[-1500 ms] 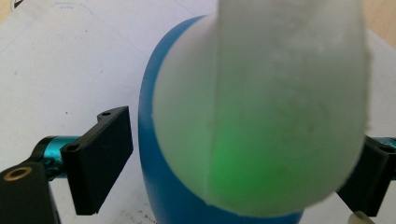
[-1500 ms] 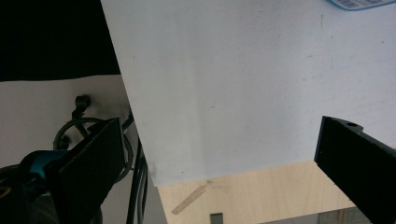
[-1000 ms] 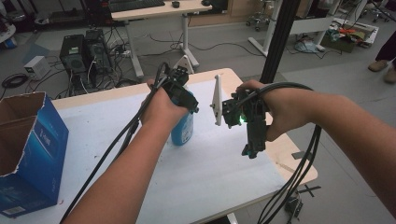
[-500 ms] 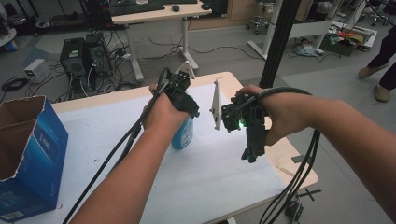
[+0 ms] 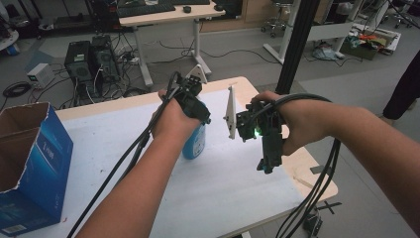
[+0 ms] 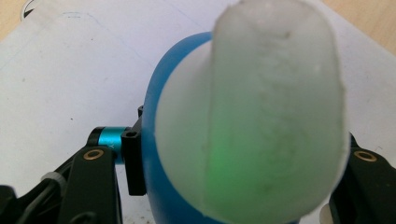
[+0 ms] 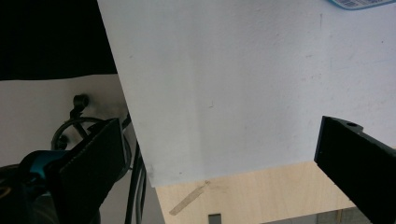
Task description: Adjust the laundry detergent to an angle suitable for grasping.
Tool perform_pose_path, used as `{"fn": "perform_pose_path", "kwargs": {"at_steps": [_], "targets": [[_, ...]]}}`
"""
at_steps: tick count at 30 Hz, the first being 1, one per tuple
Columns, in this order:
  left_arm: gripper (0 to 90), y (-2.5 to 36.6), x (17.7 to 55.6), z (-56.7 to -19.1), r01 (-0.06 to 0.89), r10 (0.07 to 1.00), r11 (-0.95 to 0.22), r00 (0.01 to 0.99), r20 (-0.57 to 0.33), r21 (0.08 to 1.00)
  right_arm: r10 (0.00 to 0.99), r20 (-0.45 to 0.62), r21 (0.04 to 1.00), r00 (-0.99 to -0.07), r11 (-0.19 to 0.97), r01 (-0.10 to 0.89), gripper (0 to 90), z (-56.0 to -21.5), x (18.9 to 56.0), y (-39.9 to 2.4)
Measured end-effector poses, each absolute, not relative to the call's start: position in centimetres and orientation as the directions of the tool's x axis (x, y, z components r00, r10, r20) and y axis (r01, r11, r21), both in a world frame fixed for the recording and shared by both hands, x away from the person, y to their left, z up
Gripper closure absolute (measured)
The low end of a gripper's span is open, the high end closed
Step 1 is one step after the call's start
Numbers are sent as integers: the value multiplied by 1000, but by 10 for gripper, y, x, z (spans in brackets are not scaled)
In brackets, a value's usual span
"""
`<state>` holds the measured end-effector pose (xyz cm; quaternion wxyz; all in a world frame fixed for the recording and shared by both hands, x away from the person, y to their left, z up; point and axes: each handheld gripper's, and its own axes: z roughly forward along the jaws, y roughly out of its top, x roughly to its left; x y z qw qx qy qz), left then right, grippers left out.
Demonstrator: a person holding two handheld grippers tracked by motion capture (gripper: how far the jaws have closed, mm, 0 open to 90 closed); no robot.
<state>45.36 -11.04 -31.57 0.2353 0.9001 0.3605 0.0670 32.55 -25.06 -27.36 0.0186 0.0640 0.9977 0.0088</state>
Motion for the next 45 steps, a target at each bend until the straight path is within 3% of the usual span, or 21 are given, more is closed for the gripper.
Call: {"fn": "perform_pose_path", "kwargs": {"at_steps": [15,32,40,45], "targets": [[384,-106,451,-311,580,640,-669,767,-37,465,134,-41,28,-990,991,133,13,-275,325,-253],[383,-63,431,-259,504,588,-707,809,16,497,124,-57,34,-991,992,122,13,-272,323,-241],[382,-33,418,-238,451,522,-750,853,13,484,112,-63,32,-992,993,110,13,-268,323,-231],[382,-14,407,-230,378,428,-798,904,1,470,107,-69,27,-992,994,105,13,-266,323,-224]]}}
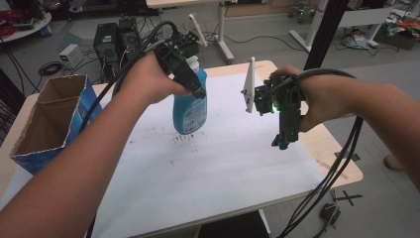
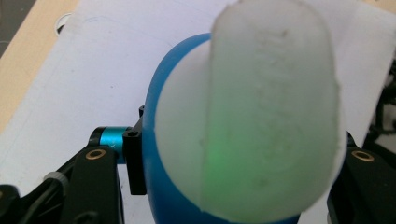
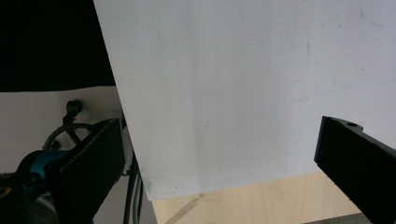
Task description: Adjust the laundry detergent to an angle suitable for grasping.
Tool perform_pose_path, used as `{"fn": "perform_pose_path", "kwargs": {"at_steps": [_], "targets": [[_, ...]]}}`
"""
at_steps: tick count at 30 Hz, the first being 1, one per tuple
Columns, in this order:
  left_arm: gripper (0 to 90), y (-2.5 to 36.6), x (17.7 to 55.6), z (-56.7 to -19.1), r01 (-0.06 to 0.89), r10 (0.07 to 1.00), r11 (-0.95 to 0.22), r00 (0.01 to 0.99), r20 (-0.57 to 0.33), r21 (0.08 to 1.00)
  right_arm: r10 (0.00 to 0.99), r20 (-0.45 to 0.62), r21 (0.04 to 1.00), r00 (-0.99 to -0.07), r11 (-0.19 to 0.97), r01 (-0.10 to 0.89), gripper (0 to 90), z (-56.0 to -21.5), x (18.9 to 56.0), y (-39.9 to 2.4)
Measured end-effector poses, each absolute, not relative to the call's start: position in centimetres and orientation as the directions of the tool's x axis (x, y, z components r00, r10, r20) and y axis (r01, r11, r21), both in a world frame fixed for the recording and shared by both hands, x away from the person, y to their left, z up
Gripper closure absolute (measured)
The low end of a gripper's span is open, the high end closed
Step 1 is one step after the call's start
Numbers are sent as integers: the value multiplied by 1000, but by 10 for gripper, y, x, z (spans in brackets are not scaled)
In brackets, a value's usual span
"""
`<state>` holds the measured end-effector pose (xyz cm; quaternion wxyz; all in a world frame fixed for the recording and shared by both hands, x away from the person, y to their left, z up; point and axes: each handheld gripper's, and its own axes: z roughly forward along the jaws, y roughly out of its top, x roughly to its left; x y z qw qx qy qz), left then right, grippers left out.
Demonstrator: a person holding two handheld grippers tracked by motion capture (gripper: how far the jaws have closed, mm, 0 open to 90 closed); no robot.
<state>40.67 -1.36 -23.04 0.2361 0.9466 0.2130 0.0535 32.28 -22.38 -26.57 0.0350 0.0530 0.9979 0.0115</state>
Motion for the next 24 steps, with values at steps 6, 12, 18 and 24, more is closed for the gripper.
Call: {"fn": "perform_pose_path", "kwargs": {"at_steps": [6,12,18,24], "targets": [[382,3,397,-234,281,307,-851,951,-14,443,97,-68,26,-993,995,96,13,-266,323,-219],[382,15,392,-241,193,196,-882,980,-37,431,96,-65,20,-993,995,94,13,-269,323,-215],[382,23,383,-250,46,23,-904,998,-60,425,89,-57,25,-994,996,88,13,-272,325,-212],[382,25,377,-258,-80,-128,-900,988,-85,428,89,-53,29,-995,996,87,13,-274,326,-210]]}}
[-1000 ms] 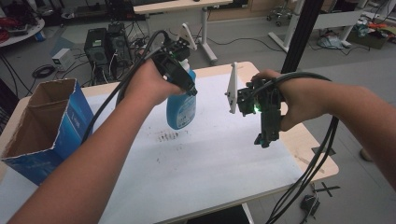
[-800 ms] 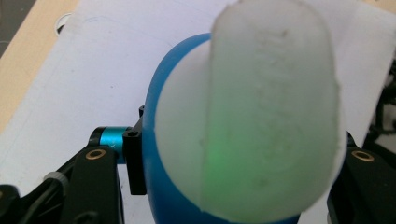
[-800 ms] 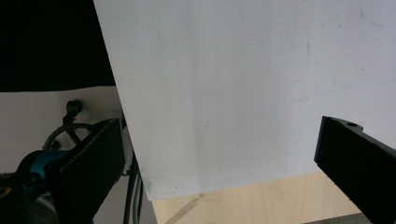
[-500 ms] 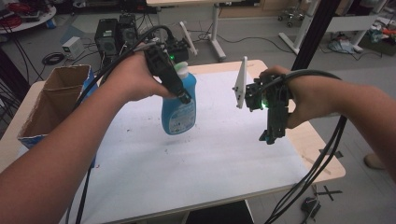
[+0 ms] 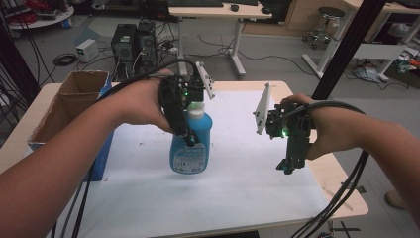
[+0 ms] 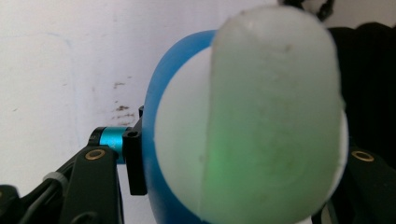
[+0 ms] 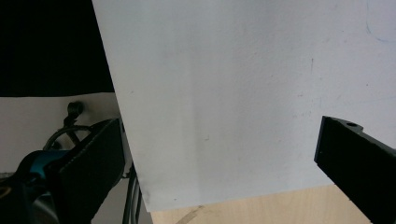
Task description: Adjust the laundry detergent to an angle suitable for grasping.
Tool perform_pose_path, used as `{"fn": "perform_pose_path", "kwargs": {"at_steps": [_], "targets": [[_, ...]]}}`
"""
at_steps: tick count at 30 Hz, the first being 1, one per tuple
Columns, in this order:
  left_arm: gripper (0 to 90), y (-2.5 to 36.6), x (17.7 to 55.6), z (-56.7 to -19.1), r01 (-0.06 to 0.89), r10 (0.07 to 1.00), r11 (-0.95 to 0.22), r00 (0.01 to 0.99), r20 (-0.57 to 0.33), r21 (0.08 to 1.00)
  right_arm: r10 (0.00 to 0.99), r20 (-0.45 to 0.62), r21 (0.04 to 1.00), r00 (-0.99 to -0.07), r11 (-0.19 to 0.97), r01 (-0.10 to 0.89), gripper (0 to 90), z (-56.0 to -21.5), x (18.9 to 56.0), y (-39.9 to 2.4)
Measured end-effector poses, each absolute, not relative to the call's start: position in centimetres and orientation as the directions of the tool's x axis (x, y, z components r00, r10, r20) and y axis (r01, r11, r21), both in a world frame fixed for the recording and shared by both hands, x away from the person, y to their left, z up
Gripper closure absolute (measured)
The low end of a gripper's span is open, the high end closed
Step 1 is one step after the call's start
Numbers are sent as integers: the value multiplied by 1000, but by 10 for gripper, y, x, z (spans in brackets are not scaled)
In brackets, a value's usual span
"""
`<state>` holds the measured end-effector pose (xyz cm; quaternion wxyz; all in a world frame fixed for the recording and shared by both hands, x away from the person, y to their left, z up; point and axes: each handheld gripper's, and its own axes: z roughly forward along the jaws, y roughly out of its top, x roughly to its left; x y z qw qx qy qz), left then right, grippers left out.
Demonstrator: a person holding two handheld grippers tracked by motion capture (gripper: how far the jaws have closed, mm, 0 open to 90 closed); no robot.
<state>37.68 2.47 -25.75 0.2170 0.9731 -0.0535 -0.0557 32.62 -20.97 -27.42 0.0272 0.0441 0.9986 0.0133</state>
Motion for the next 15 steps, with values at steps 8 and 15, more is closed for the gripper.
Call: {"fn": "perform_pose_path", "kwargs": {"at_steps": [8,15], "targets": [[382,34,366,-274,-246,-317,-860,944,-91,446,83,-60,30,-995,996,81,13,-274,325,-210],[381,41,361,-285,-302,-373,-849,924,-86,434,86,-59,30,-995,996,85,13,-274,324,-211]]}}
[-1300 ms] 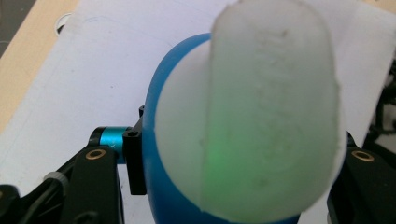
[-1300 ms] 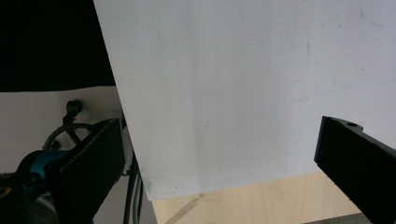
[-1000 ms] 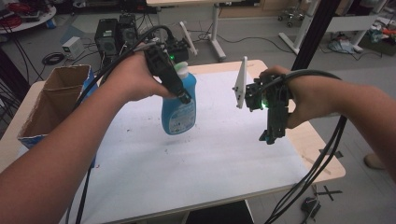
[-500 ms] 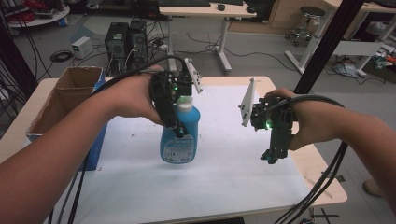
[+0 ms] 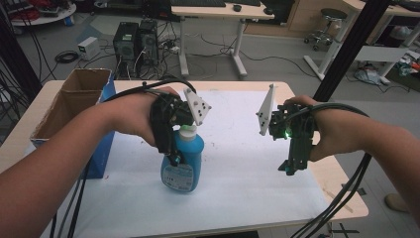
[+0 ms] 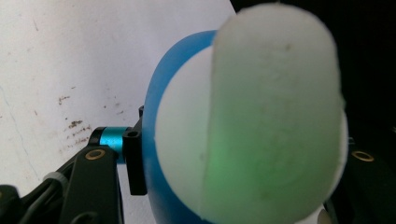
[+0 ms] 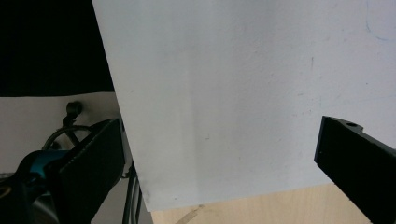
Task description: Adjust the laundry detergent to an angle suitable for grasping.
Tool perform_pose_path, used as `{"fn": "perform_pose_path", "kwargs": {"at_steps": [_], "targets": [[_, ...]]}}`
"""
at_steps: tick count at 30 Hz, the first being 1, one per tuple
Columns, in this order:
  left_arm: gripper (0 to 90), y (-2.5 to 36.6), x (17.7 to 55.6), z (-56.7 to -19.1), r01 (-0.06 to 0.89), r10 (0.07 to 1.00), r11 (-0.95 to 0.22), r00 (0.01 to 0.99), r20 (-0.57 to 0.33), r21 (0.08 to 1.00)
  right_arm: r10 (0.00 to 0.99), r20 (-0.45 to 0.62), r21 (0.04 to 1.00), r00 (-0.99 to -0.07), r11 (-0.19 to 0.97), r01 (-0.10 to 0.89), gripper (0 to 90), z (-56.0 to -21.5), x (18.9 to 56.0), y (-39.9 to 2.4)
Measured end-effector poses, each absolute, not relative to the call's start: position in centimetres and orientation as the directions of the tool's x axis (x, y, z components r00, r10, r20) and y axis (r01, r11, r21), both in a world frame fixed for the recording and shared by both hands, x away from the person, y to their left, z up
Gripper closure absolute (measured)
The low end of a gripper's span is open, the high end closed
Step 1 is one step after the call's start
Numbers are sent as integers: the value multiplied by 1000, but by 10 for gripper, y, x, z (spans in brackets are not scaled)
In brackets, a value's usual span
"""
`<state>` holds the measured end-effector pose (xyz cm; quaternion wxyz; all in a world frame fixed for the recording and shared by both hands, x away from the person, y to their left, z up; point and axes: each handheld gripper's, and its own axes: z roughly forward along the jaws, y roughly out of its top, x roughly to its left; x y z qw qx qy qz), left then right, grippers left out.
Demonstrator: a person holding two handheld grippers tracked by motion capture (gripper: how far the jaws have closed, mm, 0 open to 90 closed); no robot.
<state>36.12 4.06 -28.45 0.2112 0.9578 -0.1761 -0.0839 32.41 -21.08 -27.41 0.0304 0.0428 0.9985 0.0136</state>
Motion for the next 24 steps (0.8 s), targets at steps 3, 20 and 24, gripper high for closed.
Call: {"fn": "perform_pose_path", "kwargs": {"at_steps": [3,20,24], "targets": [[382,45,362,-289,-321,-394,-837,915,-81,443,79,-65,33,-995,997,77,13,-275,324,-210],[381,51,357,-309,-363,-441,-815,894,-77,451,79,-70,38,-994,996,76,13,-278,324,-208],[381,53,358,-311,-363,-443,-810,893,-75,460,83,-66,36,-994,996,81,14,-280,324,-208]]}}
